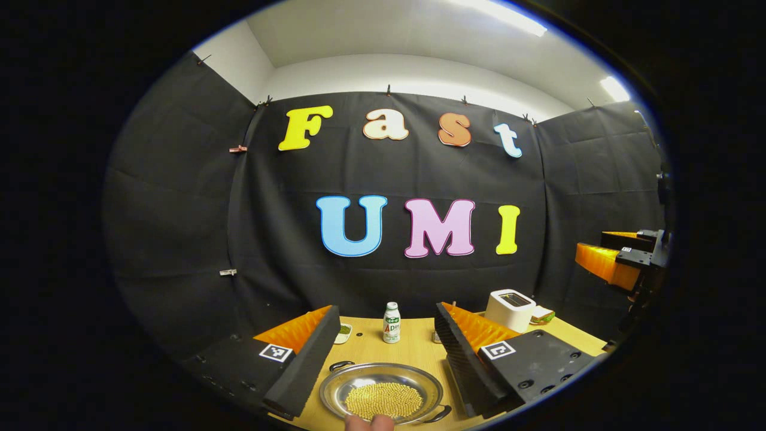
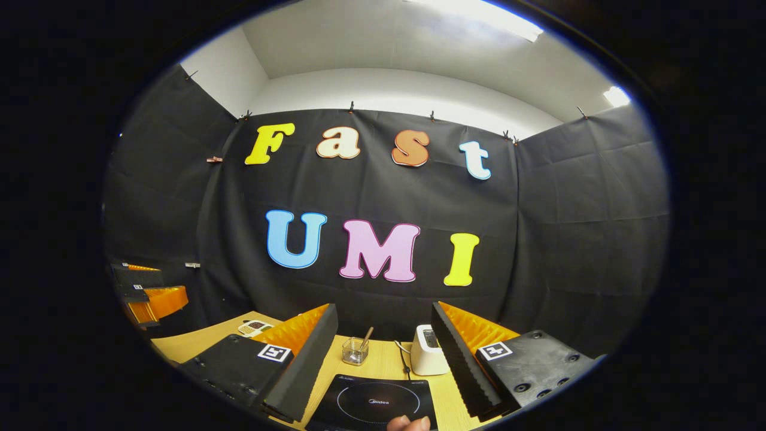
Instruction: First push the handle of the pot to place it horizontally, then grasp the pot with both hands and set it on the induction cooktop.
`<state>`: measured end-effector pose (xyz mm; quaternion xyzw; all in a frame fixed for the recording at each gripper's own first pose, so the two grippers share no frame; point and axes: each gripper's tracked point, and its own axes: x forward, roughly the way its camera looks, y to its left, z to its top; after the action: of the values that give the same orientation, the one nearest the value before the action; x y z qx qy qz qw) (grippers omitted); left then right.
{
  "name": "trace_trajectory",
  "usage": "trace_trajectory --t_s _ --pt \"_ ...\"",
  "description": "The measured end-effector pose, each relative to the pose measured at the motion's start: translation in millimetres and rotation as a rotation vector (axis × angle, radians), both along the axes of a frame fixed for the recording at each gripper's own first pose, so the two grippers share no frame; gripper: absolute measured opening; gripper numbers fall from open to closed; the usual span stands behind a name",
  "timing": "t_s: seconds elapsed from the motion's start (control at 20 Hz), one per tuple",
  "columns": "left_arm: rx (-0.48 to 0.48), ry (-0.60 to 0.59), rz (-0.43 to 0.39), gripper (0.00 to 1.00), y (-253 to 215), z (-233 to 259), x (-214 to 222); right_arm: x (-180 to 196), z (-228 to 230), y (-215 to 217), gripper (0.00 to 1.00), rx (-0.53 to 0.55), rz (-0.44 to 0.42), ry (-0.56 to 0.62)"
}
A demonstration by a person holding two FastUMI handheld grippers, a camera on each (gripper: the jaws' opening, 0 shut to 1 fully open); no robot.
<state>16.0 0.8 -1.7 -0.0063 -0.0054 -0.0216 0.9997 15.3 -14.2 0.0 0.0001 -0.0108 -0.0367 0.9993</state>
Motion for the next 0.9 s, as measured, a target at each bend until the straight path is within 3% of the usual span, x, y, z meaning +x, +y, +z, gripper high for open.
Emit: trace_trajectory --t_s 0.45,0.6,0.8,0.9 --pt "0.018 -0.029 0.014 0.99 -4 8 -2 -6 0 -15 0.98 0.002 0.005 0.001" --pt "-0.016 -0.030 -0.023 0.85 -16 10 -3 -6 0 -18 0.97 -0.001 0.011 0.005" --pt "-0.051 0.027 -0.073 0.09 -24 -3 -10 -8 0 -24 0.96 -0.007 -0.004 -0.001" --pt "-0.046 0.066 -0.121 0.05 -33 -11 -13 -11 1 -24 0.98 -0.010 -0.008 -0.002"
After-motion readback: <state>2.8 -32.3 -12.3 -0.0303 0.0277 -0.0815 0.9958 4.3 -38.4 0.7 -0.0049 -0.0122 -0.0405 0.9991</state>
